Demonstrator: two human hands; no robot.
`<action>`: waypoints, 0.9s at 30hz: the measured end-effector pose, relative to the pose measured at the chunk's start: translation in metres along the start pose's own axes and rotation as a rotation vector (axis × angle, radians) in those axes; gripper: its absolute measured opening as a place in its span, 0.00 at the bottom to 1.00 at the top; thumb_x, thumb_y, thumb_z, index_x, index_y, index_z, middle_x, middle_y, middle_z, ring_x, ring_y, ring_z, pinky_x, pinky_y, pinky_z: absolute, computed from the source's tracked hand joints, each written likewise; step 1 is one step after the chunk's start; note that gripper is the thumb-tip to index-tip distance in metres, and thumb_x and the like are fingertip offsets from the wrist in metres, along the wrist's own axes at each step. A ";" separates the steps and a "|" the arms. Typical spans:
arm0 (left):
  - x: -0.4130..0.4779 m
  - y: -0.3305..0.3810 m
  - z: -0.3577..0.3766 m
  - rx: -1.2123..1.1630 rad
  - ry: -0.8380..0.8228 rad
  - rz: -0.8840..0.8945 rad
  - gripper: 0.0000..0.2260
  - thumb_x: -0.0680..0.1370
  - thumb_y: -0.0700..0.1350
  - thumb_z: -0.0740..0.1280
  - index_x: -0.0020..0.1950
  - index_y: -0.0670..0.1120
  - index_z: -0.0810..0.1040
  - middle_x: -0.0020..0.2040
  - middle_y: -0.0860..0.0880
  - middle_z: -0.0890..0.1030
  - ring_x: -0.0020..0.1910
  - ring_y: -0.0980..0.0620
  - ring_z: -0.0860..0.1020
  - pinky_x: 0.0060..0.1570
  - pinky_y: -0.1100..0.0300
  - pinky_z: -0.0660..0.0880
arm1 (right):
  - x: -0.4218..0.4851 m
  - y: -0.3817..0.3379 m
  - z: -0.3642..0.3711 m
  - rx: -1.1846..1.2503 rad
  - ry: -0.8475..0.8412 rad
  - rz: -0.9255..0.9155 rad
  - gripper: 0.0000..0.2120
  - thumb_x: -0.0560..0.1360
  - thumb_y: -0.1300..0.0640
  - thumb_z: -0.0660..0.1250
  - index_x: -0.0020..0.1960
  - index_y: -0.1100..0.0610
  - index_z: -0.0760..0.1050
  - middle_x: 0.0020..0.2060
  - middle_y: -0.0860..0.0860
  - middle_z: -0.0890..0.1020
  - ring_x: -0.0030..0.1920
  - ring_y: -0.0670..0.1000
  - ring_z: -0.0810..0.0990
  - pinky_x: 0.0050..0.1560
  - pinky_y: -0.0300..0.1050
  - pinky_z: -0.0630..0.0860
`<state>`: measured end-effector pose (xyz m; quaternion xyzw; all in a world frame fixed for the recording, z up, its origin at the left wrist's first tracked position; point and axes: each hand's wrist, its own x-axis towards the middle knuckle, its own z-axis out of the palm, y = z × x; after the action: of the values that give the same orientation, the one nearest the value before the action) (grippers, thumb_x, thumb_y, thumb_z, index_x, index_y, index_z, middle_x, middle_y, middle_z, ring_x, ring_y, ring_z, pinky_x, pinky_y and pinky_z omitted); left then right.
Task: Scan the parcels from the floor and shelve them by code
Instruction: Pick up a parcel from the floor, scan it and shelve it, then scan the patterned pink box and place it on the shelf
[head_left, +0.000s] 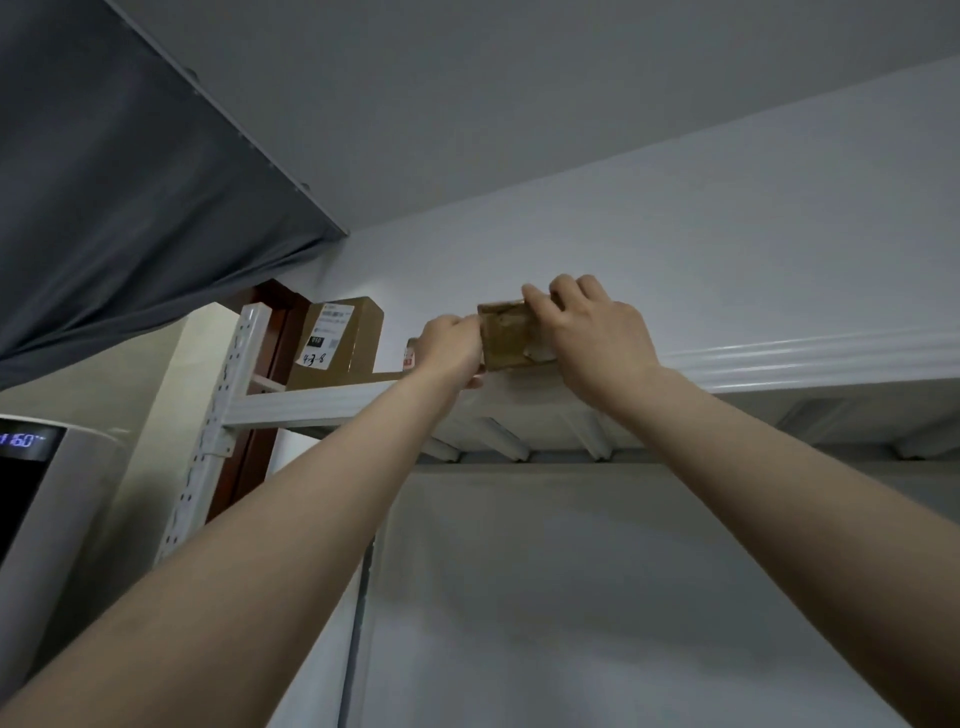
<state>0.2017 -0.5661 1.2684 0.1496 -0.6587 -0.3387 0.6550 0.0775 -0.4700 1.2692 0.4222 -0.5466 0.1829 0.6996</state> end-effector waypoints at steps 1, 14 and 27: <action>0.004 -0.006 0.003 0.012 0.002 0.013 0.10 0.84 0.47 0.58 0.54 0.45 0.78 0.54 0.41 0.83 0.51 0.42 0.82 0.48 0.49 0.82 | 0.002 -0.001 0.005 0.004 -0.007 0.019 0.39 0.72 0.64 0.70 0.78 0.55 0.55 0.66 0.56 0.69 0.65 0.59 0.68 0.39 0.47 0.67; 0.061 -0.063 -0.010 0.227 0.180 0.200 0.14 0.82 0.37 0.60 0.66 0.43 0.77 0.64 0.45 0.79 0.62 0.46 0.77 0.64 0.50 0.75 | 0.040 -0.018 0.046 0.244 -0.210 0.087 0.29 0.74 0.66 0.64 0.74 0.56 0.62 0.68 0.56 0.67 0.69 0.59 0.64 0.50 0.50 0.69; 0.078 -0.077 -0.012 0.440 0.062 0.452 0.15 0.81 0.41 0.60 0.62 0.46 0.83 0.62 0.48 0.82 0.62 0.46 0.77 0.56 0.57 0.73 | 0.069 -0.042 0.061 0.246 -0.443 0.286 0.23 0.77 0.53 0.63 0.70 0.56 0.68 0.66 0.58 0.68 0.69 0.60 0.63 0.62 0.55 0.69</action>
<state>0.1871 -0.6751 1.2778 0.1477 -0.7124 -0.0294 0.6855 0.0941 -0.5566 1.3192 0.4524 -0.7136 0.2481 0.4739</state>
